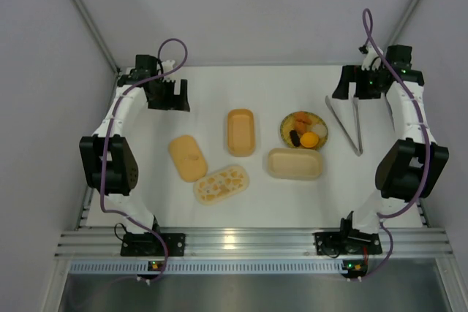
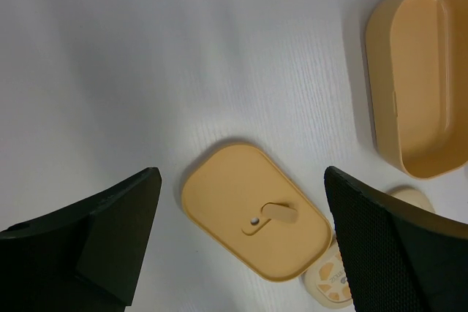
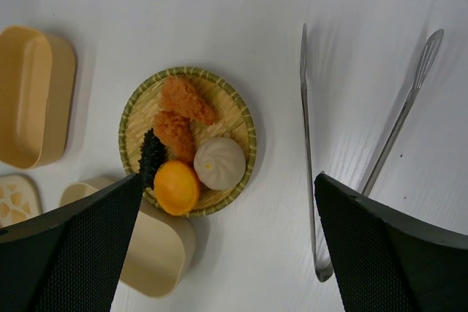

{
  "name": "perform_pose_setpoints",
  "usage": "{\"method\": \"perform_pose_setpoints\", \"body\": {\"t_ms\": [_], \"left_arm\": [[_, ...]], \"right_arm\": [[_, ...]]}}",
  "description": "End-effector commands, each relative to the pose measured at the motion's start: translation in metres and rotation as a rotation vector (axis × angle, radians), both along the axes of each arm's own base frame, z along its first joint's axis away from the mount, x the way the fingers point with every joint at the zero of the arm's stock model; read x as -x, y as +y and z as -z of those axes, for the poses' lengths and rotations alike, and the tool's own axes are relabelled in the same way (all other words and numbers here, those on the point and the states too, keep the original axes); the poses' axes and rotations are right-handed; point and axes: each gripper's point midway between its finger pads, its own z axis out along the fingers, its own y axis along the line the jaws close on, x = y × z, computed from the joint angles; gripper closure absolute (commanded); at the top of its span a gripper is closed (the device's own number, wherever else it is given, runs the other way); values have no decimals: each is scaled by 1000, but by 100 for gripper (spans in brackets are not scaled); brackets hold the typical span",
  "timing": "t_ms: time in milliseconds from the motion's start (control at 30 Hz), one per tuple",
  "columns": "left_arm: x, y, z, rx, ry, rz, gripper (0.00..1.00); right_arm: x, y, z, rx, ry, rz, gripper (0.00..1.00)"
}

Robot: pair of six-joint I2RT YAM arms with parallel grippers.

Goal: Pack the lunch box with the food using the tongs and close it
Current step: Pick up the clamp at the center of the board.

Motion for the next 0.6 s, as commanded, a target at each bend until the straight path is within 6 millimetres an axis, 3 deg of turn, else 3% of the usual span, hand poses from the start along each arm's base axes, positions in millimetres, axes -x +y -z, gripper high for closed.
{"method": "perform_pose_setpoints", "body": {"t_ms": [0, 200, 400, 567], "left_arm": [[-4, 3, -26, -5, -60, -19, 2], [-1, 0, -26, -3, -64, 31, 2], [3, -1, -24, -9, -57, 52, 2], [3, -2, -18, -3, -33, 58, 2]], "right_arm": [[5, -14, -10, 31, -10, 36, 0], [10, -56, 10, 139, 96, 69, 1], [32, -73, 51, 238, 257, 73, 1], [35, -83, 82, 300, 349, 115, 1]]}}
